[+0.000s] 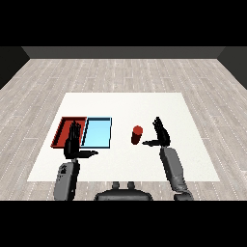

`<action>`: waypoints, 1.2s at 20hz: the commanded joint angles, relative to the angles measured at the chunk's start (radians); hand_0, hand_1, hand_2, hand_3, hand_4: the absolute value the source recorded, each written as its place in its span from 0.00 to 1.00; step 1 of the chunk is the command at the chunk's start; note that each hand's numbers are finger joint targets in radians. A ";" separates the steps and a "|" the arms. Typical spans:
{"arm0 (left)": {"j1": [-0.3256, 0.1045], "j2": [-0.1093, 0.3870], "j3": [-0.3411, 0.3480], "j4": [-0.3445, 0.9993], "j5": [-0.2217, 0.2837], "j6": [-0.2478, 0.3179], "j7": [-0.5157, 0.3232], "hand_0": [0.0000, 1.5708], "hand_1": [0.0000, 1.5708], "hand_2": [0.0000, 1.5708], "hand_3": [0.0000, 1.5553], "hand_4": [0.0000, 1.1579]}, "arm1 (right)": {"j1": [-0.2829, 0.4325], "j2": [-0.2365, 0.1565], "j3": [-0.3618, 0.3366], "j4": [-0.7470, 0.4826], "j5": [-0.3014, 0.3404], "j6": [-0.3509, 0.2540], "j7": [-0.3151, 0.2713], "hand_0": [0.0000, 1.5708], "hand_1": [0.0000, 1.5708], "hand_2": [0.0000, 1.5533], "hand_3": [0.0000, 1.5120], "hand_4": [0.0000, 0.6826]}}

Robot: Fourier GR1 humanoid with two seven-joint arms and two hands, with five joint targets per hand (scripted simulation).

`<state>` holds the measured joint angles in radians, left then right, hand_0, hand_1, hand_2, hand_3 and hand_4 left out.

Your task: Pick the red can and put it in the red box

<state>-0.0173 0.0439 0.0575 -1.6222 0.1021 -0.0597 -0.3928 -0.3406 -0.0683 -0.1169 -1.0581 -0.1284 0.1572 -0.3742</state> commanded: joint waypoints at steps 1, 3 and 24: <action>-0.012 -0.014 -0.015 0.057 -0.028 0.004 -0.058 0.00 0.00 0.00 0.00 0.00 | -0.006 0.052 0.033 0.014 0.003 -0.021 0.002 0.00 0.00 0.00 0.00 0.00; 0.007 0.010 0.014 0.042 0.007 -0.021 -0.036 0.00 0.00 0.00 0.00 0.00 | -0.050 0.065 0.047 0.104 -0.016 -0.031 -0.058 0.00 0.00 0.00 0.00 0.00; 0.047 -0.013 -0.036 -0.053 -0.045 0.035 -0.015 0.00 0.00 0.00 0.00 0.00 | -0.157 0.068 0.086 0.339 -0.099 -0.032 -0.125 0.00 0.00 0.00 0.00 0.00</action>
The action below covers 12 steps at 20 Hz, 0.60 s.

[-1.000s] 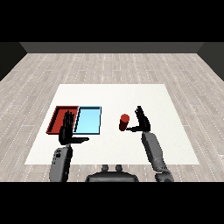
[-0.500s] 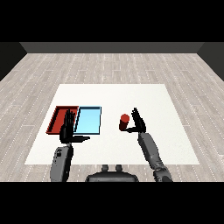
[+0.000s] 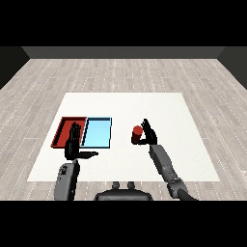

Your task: Pick the red can and put it in the red box

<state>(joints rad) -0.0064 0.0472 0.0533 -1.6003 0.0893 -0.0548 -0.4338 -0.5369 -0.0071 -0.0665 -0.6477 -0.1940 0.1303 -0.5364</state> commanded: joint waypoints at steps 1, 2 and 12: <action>0.009 0.012 0.002 -0.051 0.025 -0.018 0.053 0.00 0.00 0.00 0.00 0.00 | -0.068 -0.034 -0.037 0.111 -0.004 0.057 -0.035 0.00 0.00 0.00 0.00 0.00; -0.018 0.001 0.007 0.036 0.004 -0.010 -0.017 0.00 0.00 0.00 0.00 0.00 | 0.004 0.006 0.024 0.050 -0.030 0.036 -0.049 0.00 0.00 0.00 0.00 0.00; -0.013 -0.015 -0.007 -0.006 -0.006 0.015 0.011 0.00 0.00 0.00 0.00 0.00 | -0.181 0.007 0.036 0.262 -0.084 -0.017 -0.086 0.00 0.00 0.00 0.00 0.00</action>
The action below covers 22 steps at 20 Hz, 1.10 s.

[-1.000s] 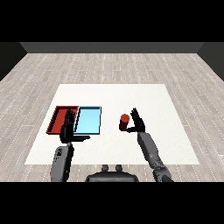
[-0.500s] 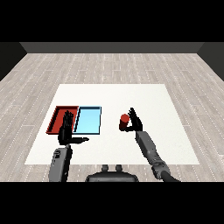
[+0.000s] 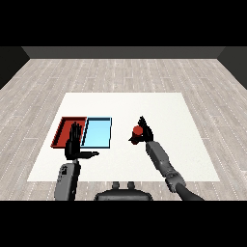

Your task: Pick the red can and put it in the red box

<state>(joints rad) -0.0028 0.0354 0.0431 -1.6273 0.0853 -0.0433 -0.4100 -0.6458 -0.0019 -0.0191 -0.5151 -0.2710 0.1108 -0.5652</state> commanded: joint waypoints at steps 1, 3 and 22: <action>0.002 -0.006 0.004 0.004 0.001 0.004 -0.027 0.00 0.00 0.00 0.00 0.00 | -0.008 -0.001 -0.021 0.061 0.023 0.035 -0.051 0.00 0.00 0.00 0.00 0.00; 0.034 0.050 0.061 0.011 0.060 -0.066 -0.035 0.00 0.00 0.00 0.00 0.00 | -0.016 0.002 0.089 0.035 -0.076 -0.013 -0.017 0.00 0.00 0.00 0.00 0.00; 0.001 -0.016 -0.010 0.004 -0.017 0.031 -0.013 0.00 0.00 0.00 0.00 0.00 | -0.123 0.002 0.243 0.230 -0.211 -0.304 -0.093 0.94 0.94 0.94 0.93 0.88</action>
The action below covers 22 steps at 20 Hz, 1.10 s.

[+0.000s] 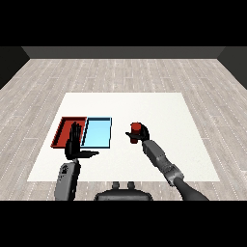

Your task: Pick the red can and put it in the red box

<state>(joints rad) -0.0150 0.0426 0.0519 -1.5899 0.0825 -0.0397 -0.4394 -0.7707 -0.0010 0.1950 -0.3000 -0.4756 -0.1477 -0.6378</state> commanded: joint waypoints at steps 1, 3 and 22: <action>0.001 0.022 0.021 -0.037 0.029 -0.019 0.029 0.00 0.00 0.00 0.00 0.00 | -0.002 0.001 0.034 0.023 -0.020 -0.049 -0.036 0.93 0.93 0.93 0.93 0.87; -0.015 -0.028 -0.026 0.001 -0.001 0.006 0.005 0.00 0.00 0.00 0.00 0.00 | -0.063 0.001 0.009 0.067 0.000 -0.010 -0.012 0.93 0.93 0.93 0.93 0.86; -0.005 -0.023 -0.097 -0.006 -0.034 -0.011 0.060 0.00 0.00 0.00 0.00 0.00 | 0.195 -0.120 0.099 -0.671 0.144 -0.149 0.195 0.93 0.93 0.93 0.92 0.97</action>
<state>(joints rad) -0.0248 0.0252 -0.0311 -1.6254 0.0536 -0.0397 -0.3727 -0.6461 -0.0865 0.2796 -0.7856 -0.3537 -0.2834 -0.5046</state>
